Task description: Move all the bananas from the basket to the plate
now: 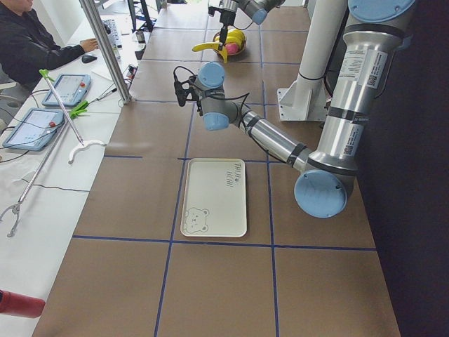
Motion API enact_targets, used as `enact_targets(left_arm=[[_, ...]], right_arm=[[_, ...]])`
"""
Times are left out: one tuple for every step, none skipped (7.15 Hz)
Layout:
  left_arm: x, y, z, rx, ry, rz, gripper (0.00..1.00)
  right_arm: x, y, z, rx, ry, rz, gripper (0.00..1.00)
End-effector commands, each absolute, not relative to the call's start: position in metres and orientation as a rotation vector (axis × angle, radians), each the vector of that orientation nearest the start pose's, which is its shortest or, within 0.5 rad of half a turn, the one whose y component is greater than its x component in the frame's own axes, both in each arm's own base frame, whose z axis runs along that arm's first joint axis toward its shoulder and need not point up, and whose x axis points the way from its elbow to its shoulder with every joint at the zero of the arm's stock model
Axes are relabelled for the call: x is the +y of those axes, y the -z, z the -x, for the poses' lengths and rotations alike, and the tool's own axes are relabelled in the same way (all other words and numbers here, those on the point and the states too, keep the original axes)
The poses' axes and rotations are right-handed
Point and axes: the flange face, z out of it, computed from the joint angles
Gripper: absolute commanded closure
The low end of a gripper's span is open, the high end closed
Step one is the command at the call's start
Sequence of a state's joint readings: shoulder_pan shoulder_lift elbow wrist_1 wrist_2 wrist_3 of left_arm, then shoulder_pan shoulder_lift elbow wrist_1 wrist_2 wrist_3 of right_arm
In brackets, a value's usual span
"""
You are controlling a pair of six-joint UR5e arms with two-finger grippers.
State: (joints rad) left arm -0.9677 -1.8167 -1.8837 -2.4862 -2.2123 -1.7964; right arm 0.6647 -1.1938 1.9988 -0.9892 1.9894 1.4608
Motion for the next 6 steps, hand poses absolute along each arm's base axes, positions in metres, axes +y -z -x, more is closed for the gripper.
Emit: enact_targets(left_arm=[[-0.456, -0.225, -0.301, 1.623, 0.478, 0.058, 0.01], [-0.464, -0.2, -0.315, 1.652, 0.485, 0.09, 0.01], [-0.46, -0.177, -0.339, 1.674, 0.5, 0.17, 0.01], [-0.449, -0.169, -0.364, 1.684, 0.493, 0.184, 0.01], [-0.437, -0.168, -0.38, 1.687, 0.485, 0.193, 0.01], [-0.435, -0.166, -0.382, 1.688, 0.481, 0.196, 0.02]], right_arm=[[-0.37, -0.171, 0.394, -1.472, -0.086, -0.176, 1.0], [-0.359, -0.153, 0.405, -1.501, -0.066, -0.178, 1.0], [-0.345, -0.145, 0.416, -1.515, -0.087, -0.215, 1.0], [-0.334, -0.139, 0.425, -1.527, -0.075, -0.215, 1.0], [-0.333, -0.137, 0.426, -1.531, -0.073, -0.213, 1.0], [-0.333, -0.137, 0.426, -1.531, -0.073, -0.213, 1.0]])
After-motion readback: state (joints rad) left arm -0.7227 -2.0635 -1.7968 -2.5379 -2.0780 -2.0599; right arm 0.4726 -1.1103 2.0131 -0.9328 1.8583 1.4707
